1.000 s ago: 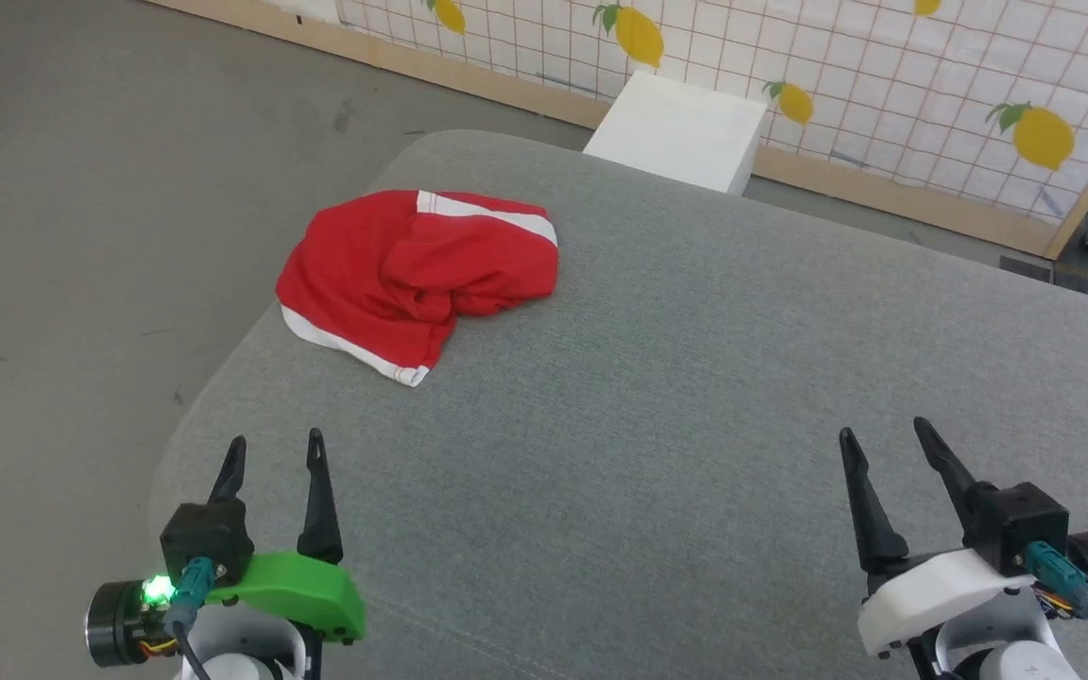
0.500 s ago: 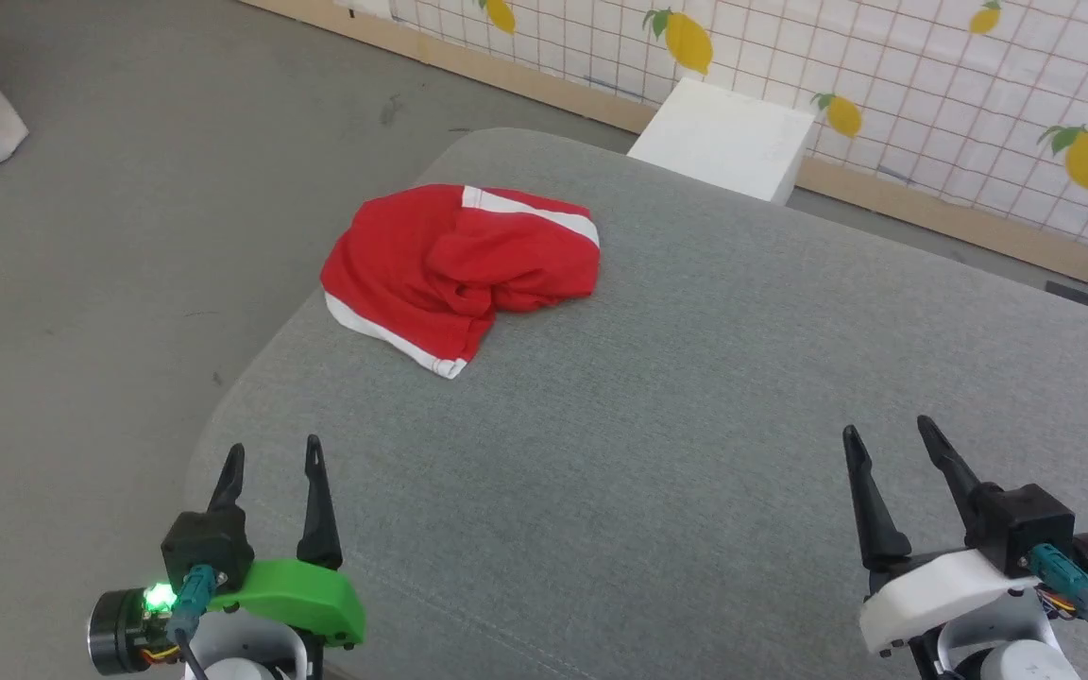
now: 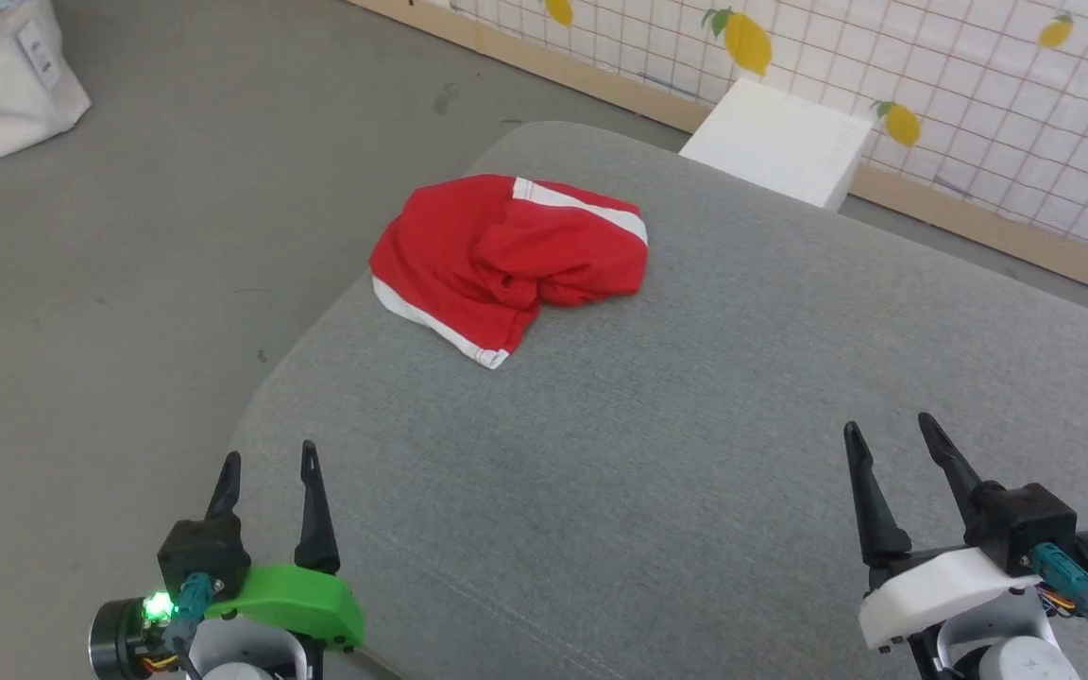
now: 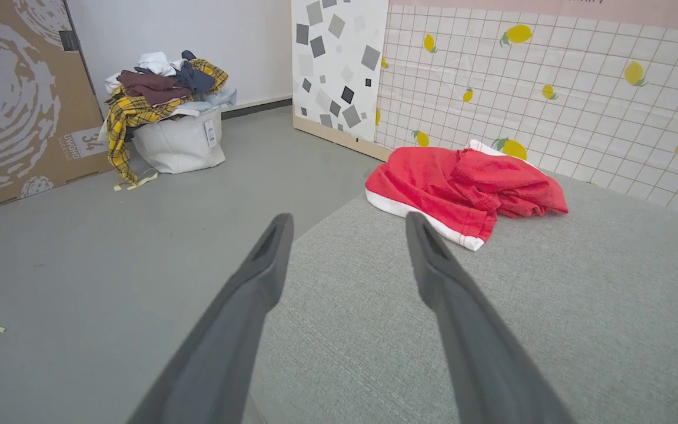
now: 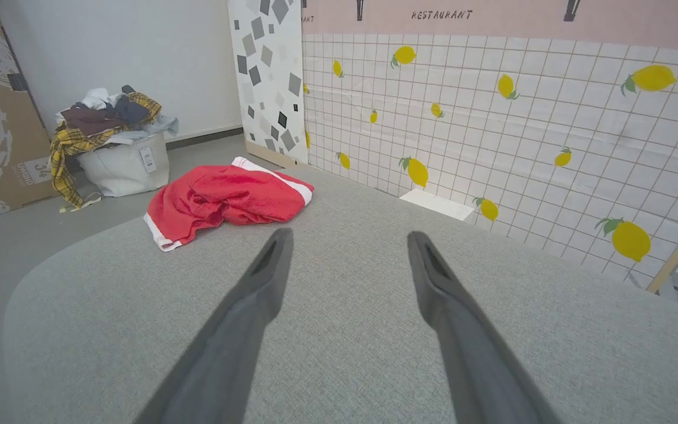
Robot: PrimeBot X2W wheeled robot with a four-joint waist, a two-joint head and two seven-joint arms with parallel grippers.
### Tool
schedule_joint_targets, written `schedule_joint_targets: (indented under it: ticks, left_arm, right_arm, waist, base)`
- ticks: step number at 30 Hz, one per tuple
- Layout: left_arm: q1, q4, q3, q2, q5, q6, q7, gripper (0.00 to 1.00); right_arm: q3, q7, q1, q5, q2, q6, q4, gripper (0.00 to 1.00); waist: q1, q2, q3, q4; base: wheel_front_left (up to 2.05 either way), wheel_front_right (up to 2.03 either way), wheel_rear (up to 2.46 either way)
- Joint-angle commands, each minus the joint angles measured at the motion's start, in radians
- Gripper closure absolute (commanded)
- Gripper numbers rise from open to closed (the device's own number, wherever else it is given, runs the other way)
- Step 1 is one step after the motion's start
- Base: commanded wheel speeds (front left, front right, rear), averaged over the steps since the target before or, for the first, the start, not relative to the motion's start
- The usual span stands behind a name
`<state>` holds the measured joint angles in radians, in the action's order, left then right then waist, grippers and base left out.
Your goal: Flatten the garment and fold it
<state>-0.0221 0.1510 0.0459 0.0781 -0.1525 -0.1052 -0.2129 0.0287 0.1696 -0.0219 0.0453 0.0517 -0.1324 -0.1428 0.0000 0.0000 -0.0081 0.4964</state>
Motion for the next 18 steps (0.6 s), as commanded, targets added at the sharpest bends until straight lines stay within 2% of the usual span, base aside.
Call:
schedule_joint_targets:
  ticks: [1,18]
  left_arm:
    - [-0.012,0.006,0.002,0.007,-0.009,-0.008,-0.010,0.00]
    - [-0.017,0.033,0.009,0.017,-0.035,-0.026,-0.045,0.00]
  right_arm:
    - [0.003,0.013,-0.019,0.007,-0.001,0.001,-0.006,0.00]
    - [0.004,0.042,-0.031,0.015,-0.001,0.002,-0.029,0.00]
  waist:
    - [0.0000,0.0000,0.002,0.011]
    - [0.0000,0.0000,0.007,0.075]
  base:
    - [0.00,0.00,0.00]
    - [0.00,0.00,0.00]
